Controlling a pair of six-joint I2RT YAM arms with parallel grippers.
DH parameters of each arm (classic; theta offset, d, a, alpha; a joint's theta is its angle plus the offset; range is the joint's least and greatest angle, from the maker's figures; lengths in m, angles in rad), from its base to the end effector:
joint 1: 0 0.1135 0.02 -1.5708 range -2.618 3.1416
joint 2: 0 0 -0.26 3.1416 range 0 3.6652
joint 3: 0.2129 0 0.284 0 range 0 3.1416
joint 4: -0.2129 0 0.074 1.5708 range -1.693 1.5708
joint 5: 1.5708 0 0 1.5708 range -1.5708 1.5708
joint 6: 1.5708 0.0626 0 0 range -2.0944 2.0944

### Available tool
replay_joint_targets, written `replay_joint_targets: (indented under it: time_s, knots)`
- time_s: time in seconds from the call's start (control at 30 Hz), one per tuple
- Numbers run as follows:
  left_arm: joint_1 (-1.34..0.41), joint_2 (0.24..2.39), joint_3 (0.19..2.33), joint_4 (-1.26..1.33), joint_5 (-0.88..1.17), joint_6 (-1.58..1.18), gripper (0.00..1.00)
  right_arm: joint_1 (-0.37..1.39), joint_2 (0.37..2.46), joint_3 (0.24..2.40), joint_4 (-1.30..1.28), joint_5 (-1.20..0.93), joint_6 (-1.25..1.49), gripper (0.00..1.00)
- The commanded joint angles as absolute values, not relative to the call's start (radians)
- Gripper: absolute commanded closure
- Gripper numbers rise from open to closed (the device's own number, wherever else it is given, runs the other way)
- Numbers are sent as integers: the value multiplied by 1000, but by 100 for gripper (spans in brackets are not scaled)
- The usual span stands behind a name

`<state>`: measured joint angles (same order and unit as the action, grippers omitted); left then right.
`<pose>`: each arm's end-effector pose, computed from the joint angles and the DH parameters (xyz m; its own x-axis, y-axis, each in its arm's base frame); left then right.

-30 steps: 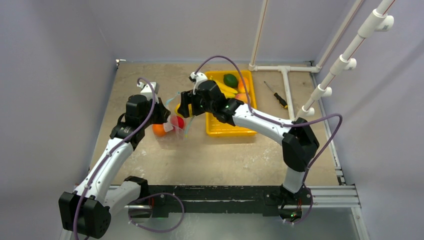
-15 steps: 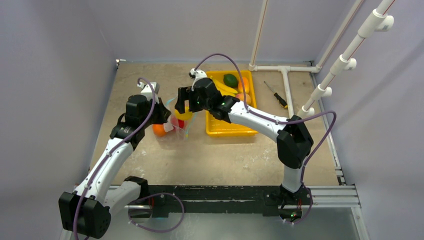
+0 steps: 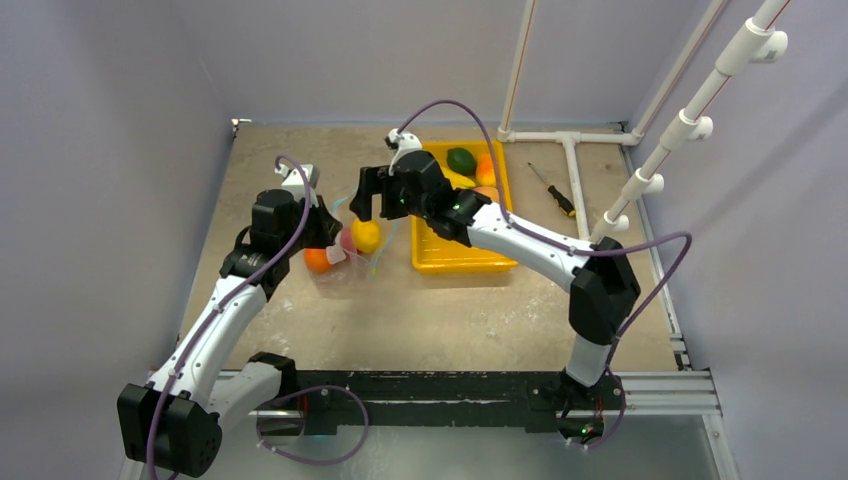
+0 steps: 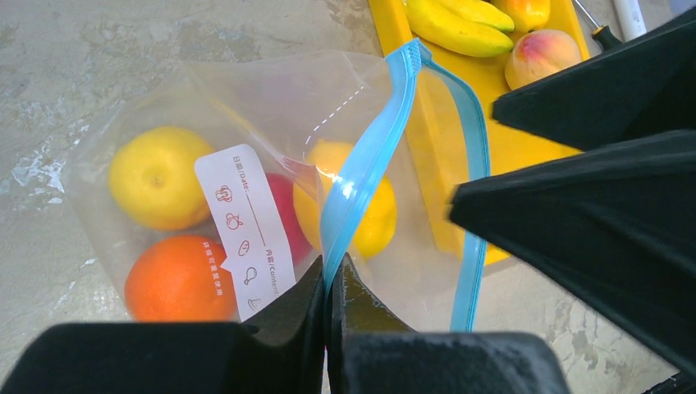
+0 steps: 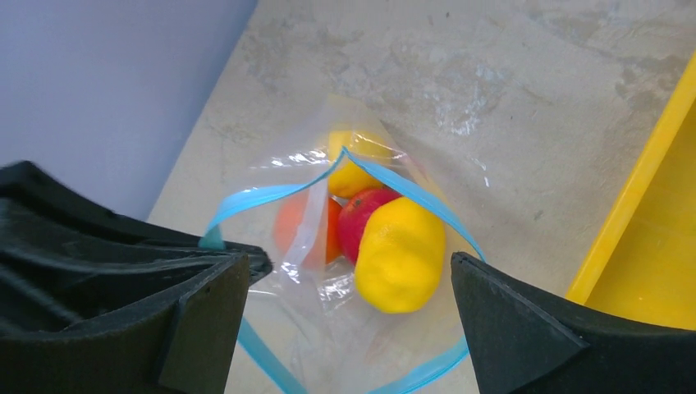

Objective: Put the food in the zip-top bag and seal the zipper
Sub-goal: Place the fake fruit in the zipper food storage bag, then pick up the fake fruit from the bin.

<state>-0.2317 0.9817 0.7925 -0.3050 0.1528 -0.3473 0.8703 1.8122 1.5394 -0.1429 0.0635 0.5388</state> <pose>0.2694 -0.0734 0.2720 -0.5557 -0.2145 -0.8032 0.1789 0.9126 -0.3675 0.3192 0.3724 0.2938 -0.5957 0.0879 -0.7984 -0.4892 0.7487 0.4474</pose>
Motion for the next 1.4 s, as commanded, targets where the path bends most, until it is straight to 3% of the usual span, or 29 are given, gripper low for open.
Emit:
replay_joint_targets:
  time_s: [0.0,0.27,0.6,0.9,1.37]
  knots:
    - [-236,980,798,-282,167,-333,100,874,1677,1522,-119,128,552,7]
    - [-236,982,797,-282,166,-334,100,852,1635,1531,-247,334,511,7]
    - [-236,982,796,-282,168,-334,100,677,1623,1467,-293,401,457,7]
    - [-236,994,799,-282,170,-331,100,610,1739,1444,-352,623,477,4]
    - [-236,1006,801,-280,179,-330,100,573,1874,1425,-337,772,500,1]
